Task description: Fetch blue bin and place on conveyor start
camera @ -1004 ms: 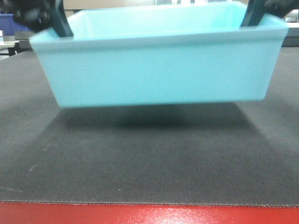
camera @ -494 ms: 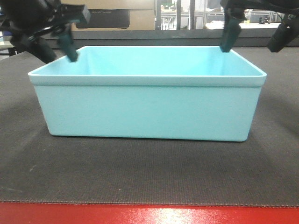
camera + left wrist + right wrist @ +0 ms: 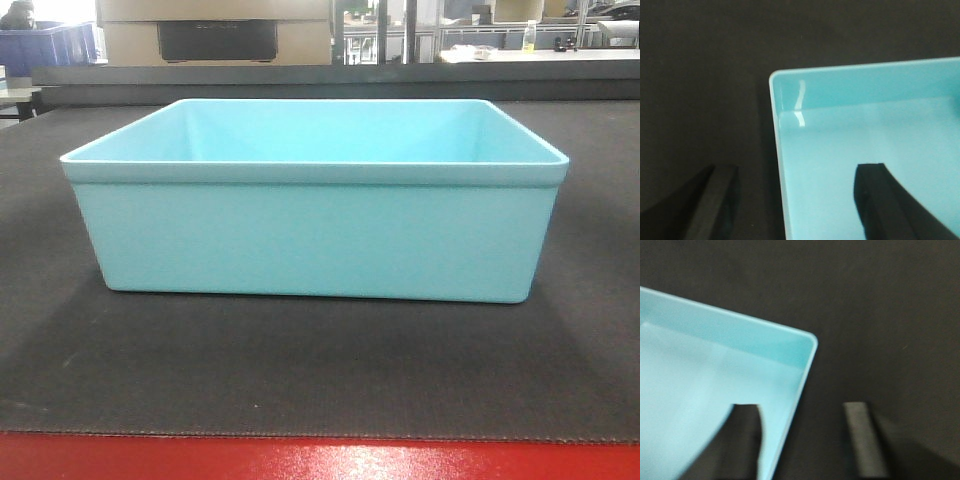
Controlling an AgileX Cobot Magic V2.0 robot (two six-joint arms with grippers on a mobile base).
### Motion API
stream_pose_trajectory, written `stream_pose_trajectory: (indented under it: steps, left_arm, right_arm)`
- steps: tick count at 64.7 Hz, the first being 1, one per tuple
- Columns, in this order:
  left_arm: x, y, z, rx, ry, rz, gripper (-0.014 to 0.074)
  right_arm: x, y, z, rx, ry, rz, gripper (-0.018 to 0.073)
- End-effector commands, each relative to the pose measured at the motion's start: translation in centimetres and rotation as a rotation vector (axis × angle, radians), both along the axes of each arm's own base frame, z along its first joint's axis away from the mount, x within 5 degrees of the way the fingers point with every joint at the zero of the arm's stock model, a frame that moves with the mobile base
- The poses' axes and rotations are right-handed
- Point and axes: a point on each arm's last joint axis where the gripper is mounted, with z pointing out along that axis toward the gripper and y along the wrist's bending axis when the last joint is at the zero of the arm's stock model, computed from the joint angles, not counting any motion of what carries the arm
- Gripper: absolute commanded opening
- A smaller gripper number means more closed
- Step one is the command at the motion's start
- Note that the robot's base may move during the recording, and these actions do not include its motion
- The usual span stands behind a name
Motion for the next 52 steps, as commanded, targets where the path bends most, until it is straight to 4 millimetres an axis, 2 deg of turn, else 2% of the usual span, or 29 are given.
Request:
stream_pose_trajectory:
  steps: [1,7,12,21,24,36,52]
  left_arm:
    - [-2.4,1.4,2.7,0.039,-0.090,0.011,0.0225]
    - [-4.4,2.4,3.8,0.064,-0.141,0.022,0.0045]
    - [-5.9,3.0,4.1,0.072,-0.165,0.025,-0.0116]
    - [-8.1,3.6,3.3,0.059,-0.234,0.007,-0.0111]
    - [-8.9,3.8,2.9,0.050,-0.262,-0.001,-0.0111]
    - [-11.8,4.4,-0.6,0.018,-0.363,-0.046,-0.0111]
    - [-16.3,5.4,-5.2,-0.044,-0.511,-0.095,-0.0111]
  right_arm:
    - [-1.7,-0.8,2.1,-0.054,-0.086,-0.012,0.0052]
    - [-3.1,-1.5,2.9,-0.067,-0.115,-0.033,-0.0153]
    - [-4.0,-2.4,2.9,-0.053,-0.130,-0.076,-0.0162]
    - [-5.8,-4.0,1.9,-0.052,-0.152,-0.137,-0.0162]
    - [-6.5,-4.3,0.9,-0.058,-0.152,-0.147,-0.0162]
    - [-10.0,-4.4,-2.7,-0.065,-0.203,-0.152,-0.0162]
    - [-16.2,-4.4,-7.2,-0.054,-0.337,-0.152,-0.0162]
